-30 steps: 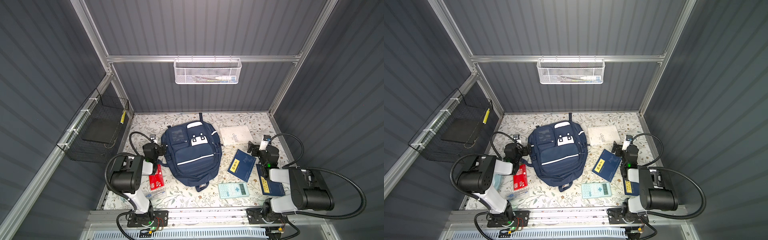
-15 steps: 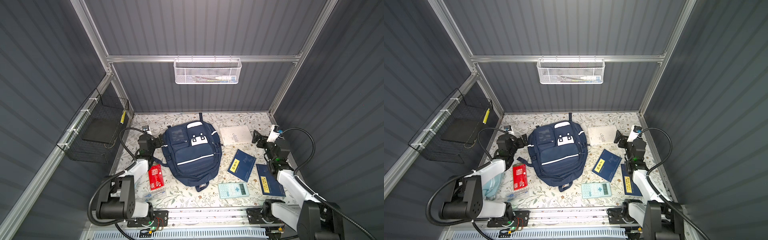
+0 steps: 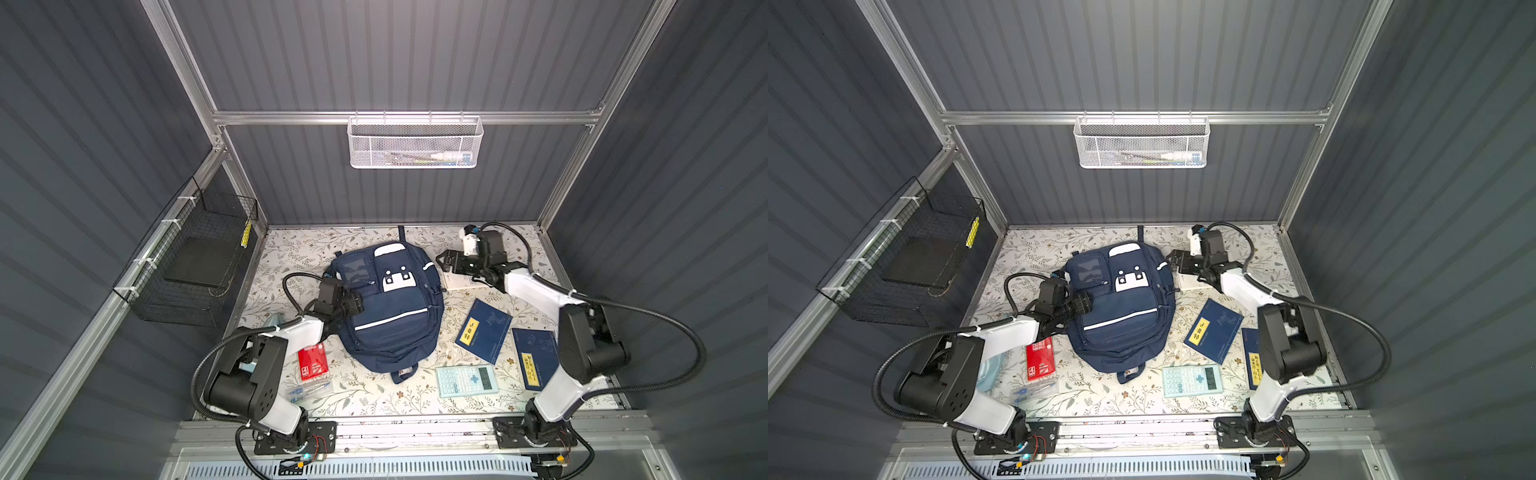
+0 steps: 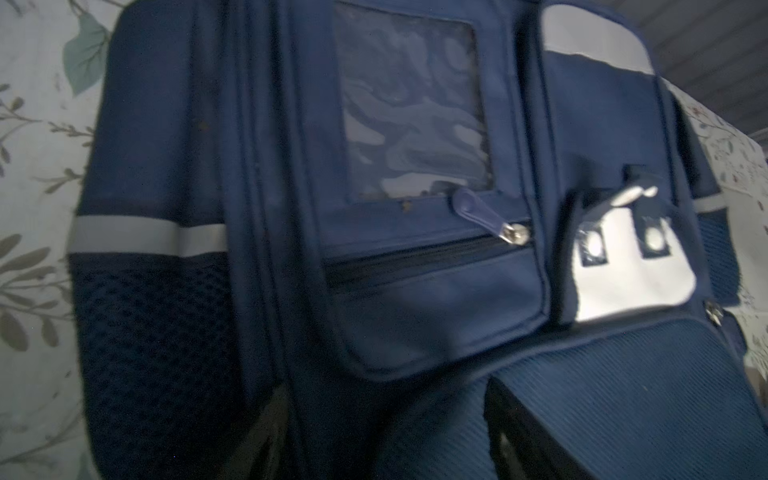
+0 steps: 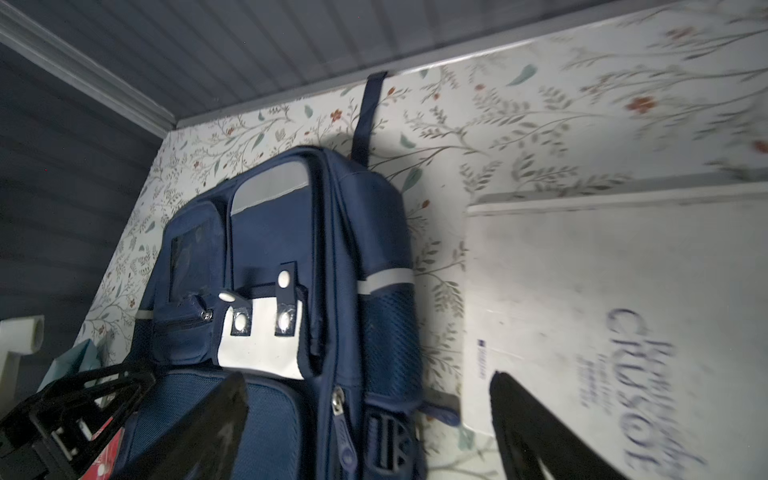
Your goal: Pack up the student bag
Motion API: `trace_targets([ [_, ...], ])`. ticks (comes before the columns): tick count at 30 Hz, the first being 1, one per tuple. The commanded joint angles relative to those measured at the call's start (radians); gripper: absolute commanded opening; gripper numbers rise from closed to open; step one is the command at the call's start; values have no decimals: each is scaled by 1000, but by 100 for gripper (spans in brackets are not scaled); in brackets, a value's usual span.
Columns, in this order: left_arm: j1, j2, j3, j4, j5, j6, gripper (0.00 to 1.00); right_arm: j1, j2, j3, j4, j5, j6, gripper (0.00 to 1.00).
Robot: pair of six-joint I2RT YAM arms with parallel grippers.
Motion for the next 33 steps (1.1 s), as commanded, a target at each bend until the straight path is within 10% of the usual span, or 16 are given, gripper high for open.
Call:
trace_targets([
  [1,5,107,53,-45,-10,-13,70,36,126,116,-175,-39,-55,87],
  [12,7,360,302,-8,63,14,47,44,168,94,-286,29,-70,25],
  [19,47,519,668,-144,96,72,50,73,91,-29,-273,-131,-67,30],
  [22,50,520,785,-210,110,94,74,99,43,-52,-279,-166,-128,42],
  [33,13,79,473,-346,151,113,85,81,-122,-6,-357,204,-377,64],
])
